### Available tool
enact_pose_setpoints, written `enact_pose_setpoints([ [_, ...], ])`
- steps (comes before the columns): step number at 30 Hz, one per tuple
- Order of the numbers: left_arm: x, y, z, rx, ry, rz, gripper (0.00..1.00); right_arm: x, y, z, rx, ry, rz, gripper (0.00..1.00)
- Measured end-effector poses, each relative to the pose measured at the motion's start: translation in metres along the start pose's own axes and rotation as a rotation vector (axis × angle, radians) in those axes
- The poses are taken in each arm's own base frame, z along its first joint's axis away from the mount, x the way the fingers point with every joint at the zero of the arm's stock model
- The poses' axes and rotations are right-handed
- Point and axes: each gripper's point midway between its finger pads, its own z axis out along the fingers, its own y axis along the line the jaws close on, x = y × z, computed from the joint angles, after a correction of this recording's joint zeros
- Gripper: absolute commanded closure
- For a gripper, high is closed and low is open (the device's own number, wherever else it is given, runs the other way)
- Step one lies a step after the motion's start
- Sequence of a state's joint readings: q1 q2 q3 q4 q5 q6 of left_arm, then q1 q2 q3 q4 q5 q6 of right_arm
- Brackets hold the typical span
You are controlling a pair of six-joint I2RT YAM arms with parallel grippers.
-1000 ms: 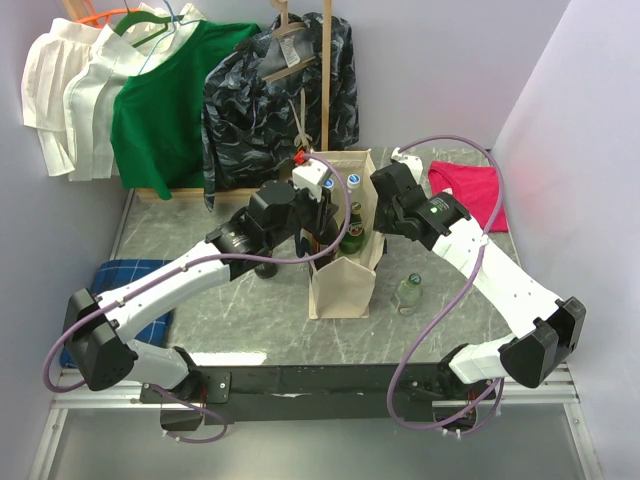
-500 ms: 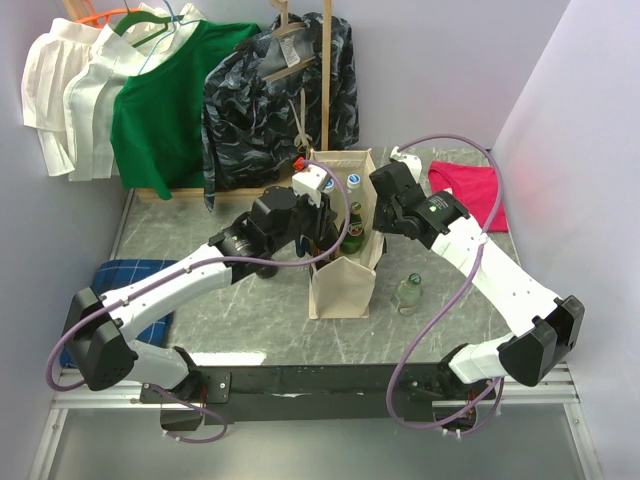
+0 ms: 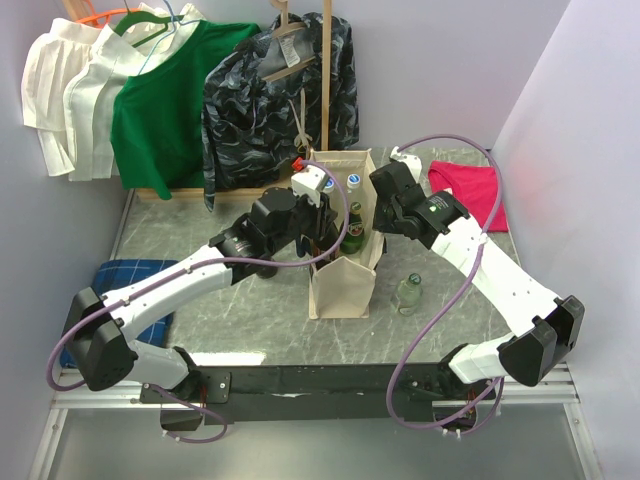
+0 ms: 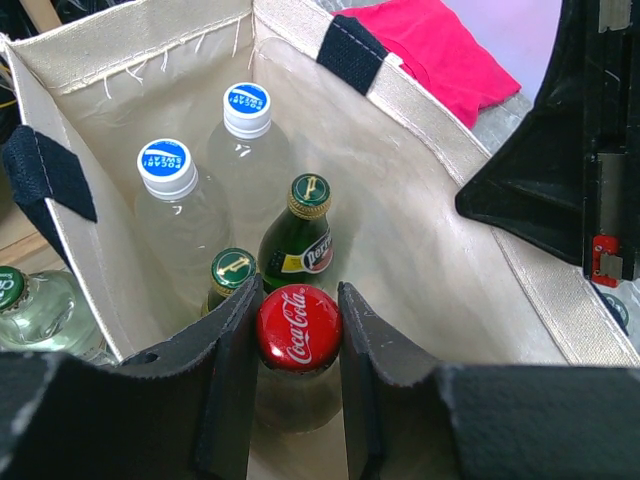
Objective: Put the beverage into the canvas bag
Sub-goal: Place the drink in the canvas bag.
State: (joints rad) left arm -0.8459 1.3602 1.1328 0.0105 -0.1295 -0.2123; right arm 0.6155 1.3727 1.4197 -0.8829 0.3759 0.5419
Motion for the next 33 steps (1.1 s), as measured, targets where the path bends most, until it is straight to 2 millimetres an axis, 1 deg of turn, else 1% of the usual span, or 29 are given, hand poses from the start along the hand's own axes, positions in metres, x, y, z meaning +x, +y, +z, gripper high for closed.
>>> enact_pose_setpoints([
  [1, 0.000, 0.000, 0.000, 0.000, 0.000, 0.000, 0.69, 0.000, 0.000, 0.000, 0.000, 0.000, 0.000, 1.00],
  [2, 0.000, 0.000, 0.000, 0.000, 0.000, 0.000, 0.67, 0.000, 0.000, 0.000, 0.000, 0.000, 0.000, 1.00],
  [5, 0.000, 0.000, 0.000, 0.000, -0.001, 0.000, 0.67, 0.000, 0.000, 0.000, 0.000, 0.000, 0.000, 1.00],
  [8, 0.001, 0.000, -0.001, 0.001, -0.003, 0.000, 0.62, 0.000, 0.000, 0.000, 0.000, 0.000, 0.000, 1.00],
  [11, 0.001, 0.000, 0.000, 0.001, -0.007, -0.001, 0.60, 0.000, 0.000, 0.000, 0.000, 0.000, 0.000, 0.95],
  [12, 0.000, 0.000, 0.000, 0.002, -0.009, -0.001, 0.57, 0.000, 0.000, 0.000, 0.000, 0.000, 0.000, 0.94],
  [14, 0.000, 0.000, -0.001, 0.002, -0.013, -0.002, 0.55, 0.000, 0.000, 0.000, -0.001, 0.000, 0.001, 0.89],
  [17, -0.016, -0.003, -0.003, 0.013, -0.067, -0.013, 0.50, 0.000, 0.000, 0.000, -0.001, 0.001, 0.001, 0.85],
  [20, -0.034, -0.005, -0.010, 0.024, -0.127, -0.020, 0.49, 0.000, 0.000, 0.000, -0.002, 0.001, 0.002, 0.85],
  [23, -0.046, -0.007, -0.015, 0.031, -0.164, -0.025, 0.48, 0.000, 0.001, 0.000, -0.003, 0.002, 0.003, 0.84],
  [26, -0.049, -0.007, -0.016, 0.033, -0.177, -0.026, 0.46, 0.000, 0.001, 0.000, -0.003, 0.002, 0.004, 0.84],
  [33, -0.050, -0.007, -0.016, 0.031, -0.180, -0.024, 0.42, 0.000, 0.001, 0.000, -0.003, 0.002, 0.004, 0.82],
])
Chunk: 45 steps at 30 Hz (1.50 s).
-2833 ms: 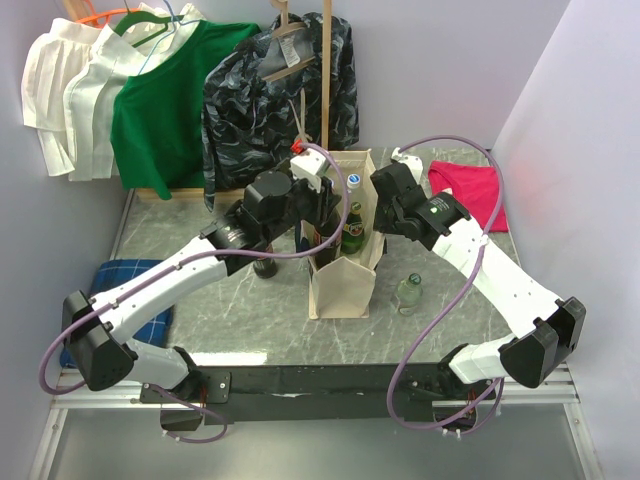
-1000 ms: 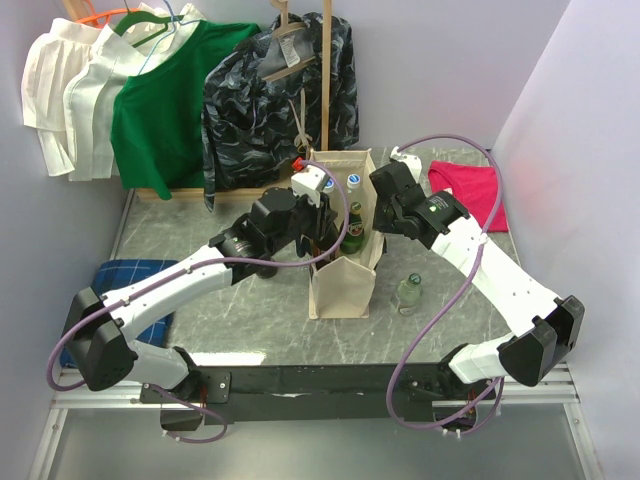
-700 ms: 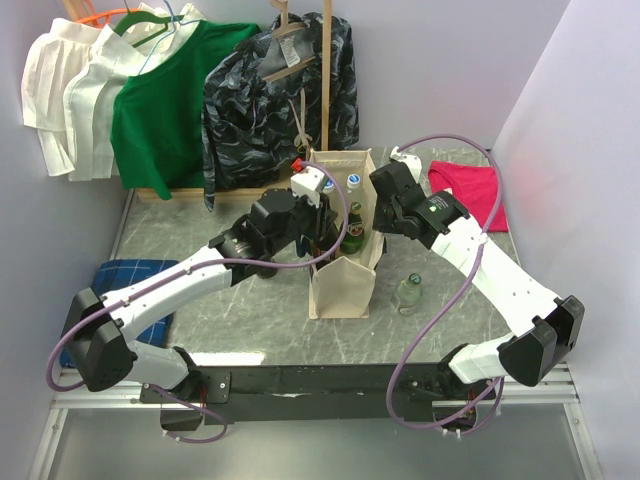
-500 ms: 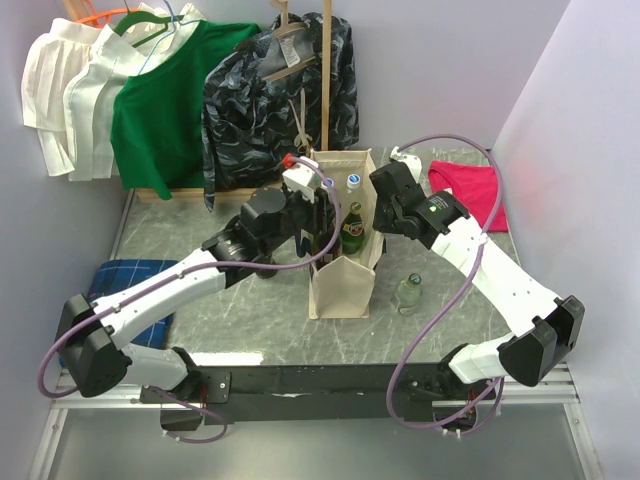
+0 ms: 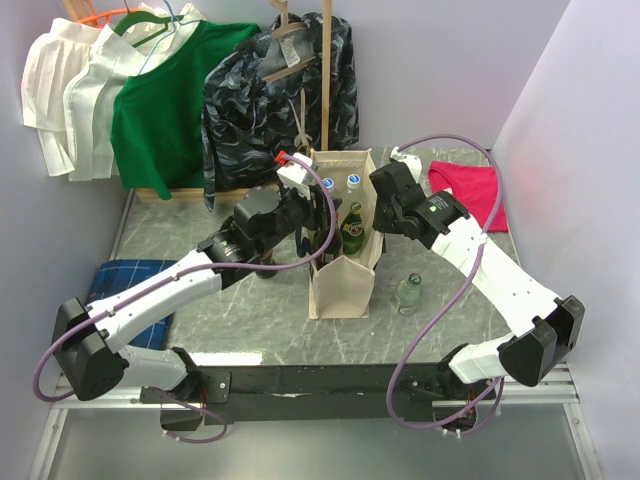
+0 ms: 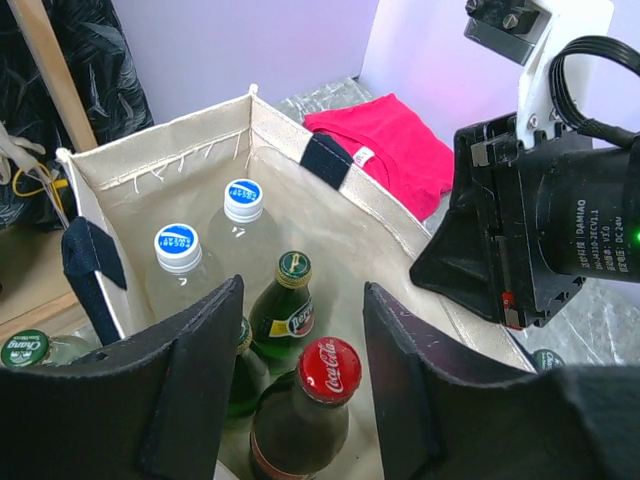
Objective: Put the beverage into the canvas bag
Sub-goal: Place the drink in the canvas bag, then pick up the drink from the center of the board.
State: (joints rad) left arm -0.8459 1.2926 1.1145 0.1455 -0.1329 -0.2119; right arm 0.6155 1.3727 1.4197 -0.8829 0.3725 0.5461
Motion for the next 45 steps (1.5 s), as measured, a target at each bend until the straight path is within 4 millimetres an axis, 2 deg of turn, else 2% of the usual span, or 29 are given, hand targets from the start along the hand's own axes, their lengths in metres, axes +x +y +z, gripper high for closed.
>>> enact_pose_setpoints([
  [13, -0.002, 0.007, -0.006, -0.034, 0.006, 0.014, 0.35, -0.001, 0.000, 0.000, -0.001, -0.001, 0.006, 0.70],
  [25, -0.019, 0.018, -0.023, -0.099, -0.017, 0.011, 0.26, -0.007, 0.002, -0.004, -0.009, -0.014, 0.015, 0.60],
  [35, -0.008, 0.024, -0.031, -0.133, 0.052, 0.013, 0.09, -0.017, 0.004, -0.013, -0.024, -0.037, 0.026, 0.55],
  [45, -0.007, 0.037, -0.043, -0.214, 0.078, -0.011, 0.07, -0.028, -0.002, -0.034, -0.042, -0.092, 0.062, 0.53],
])
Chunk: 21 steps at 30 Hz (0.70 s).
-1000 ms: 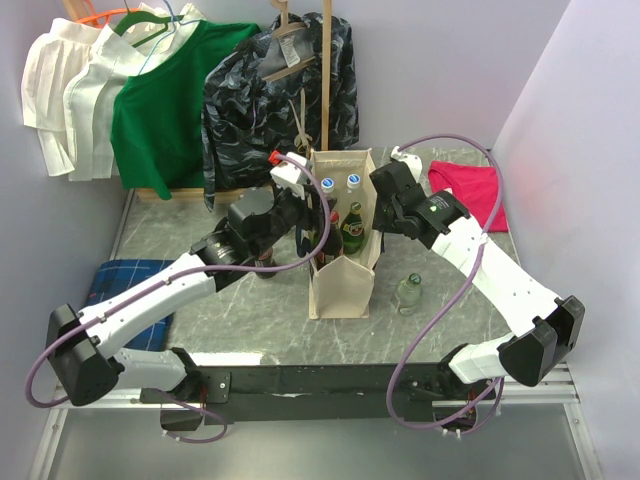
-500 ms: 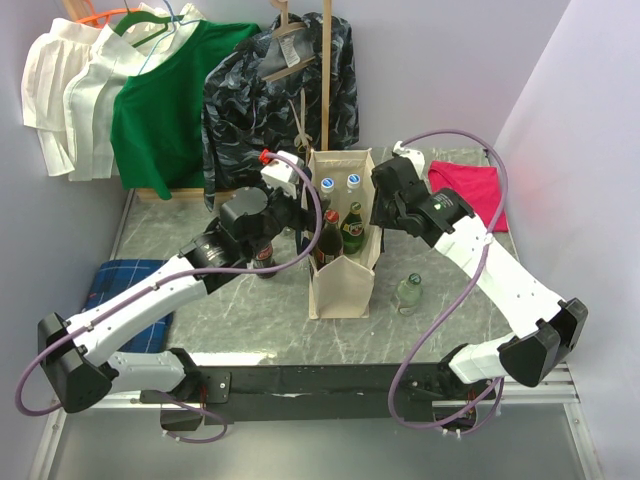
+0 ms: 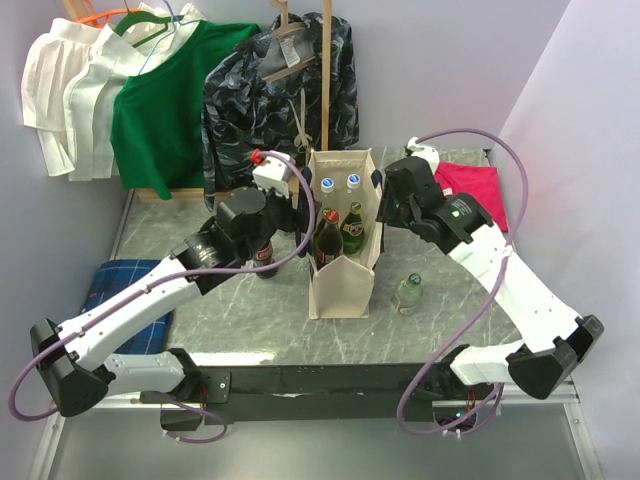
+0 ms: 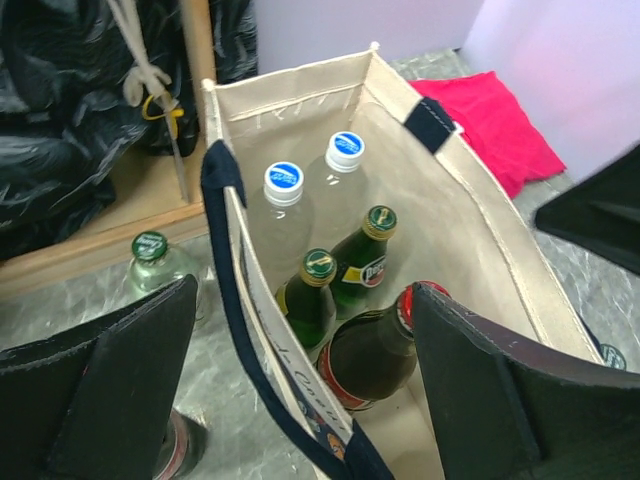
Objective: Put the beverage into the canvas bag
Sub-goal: Pick up the drink from the center of the board.
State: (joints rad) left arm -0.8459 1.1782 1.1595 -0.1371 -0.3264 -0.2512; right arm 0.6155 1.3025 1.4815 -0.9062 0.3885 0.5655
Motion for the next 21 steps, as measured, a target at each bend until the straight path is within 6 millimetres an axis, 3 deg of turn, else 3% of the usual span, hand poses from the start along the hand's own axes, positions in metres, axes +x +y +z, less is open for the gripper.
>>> enact_pose_setpoints([
  [10, 0.000, 0.007, -0.008, -0.062, 0.082, -0.047, 0.10, -0.012, -0.018, -0.025, 0.021, -0.073, 0.049, 0.51],
  [21, 0.018, 0.006, -0.014, -0.071, 0.161, -0.104, 0.12, 0.021, -0.056, -0.034, 0.124, -0.029, 0.041, 0.49],
])
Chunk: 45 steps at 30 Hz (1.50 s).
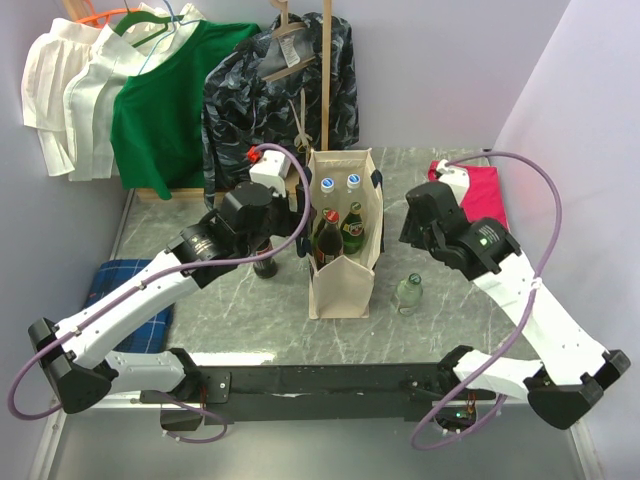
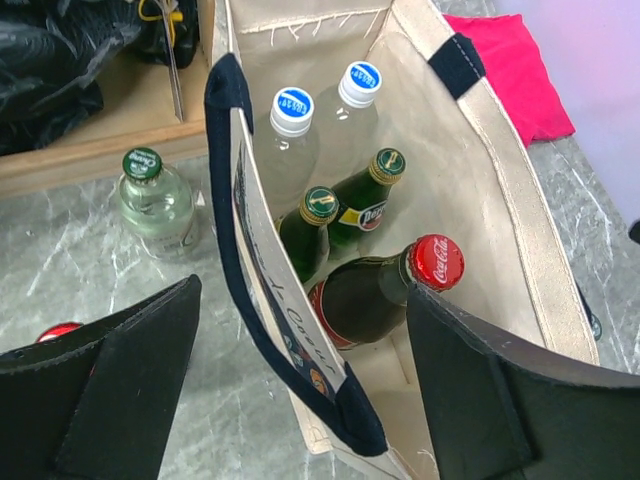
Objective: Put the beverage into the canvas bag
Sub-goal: Pick up the drink from the center of the board.
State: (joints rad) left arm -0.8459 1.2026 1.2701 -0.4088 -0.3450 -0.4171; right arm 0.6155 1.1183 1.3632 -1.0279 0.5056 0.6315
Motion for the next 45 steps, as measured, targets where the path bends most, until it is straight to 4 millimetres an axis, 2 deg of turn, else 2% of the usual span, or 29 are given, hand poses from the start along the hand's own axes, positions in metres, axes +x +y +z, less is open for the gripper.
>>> enact_pose_setpoints([
  [8, 0.013, 0.003, 0.005, -0.027, 0.043, -0.021, 0.12, 0.026, -0.021, -0.005, 0.023, 0.032, 0.025, 0.47],
  [19, 0.020, 0.006, 0.009, -0.051, 0.066, -0.030, 0.11, 0.078, -0.038, 0.010, 0.079, 0.160, 0.006, 0.46],
  [26, 0.021, 0.007, 0.009, -0.052, 0.067, -0.029, 0.11, 0.094, -0.045, 0.013, 0.100, 0.197, 0.009, 0.46],
  [38, 0.023, 0.008, 0.012, -0.061, 0.073, -0.025, 0.11, 0.107, -0.043, 0.019, 0.096, 0.238, 0.005, 0.45],
  [45, 0.025, 0.008, 0.013, -0.066, 0.077, -0.024, 0.10, 0.124, -0.046, 0.025, 0.110, 0.286, -0.014, 0.45],
])
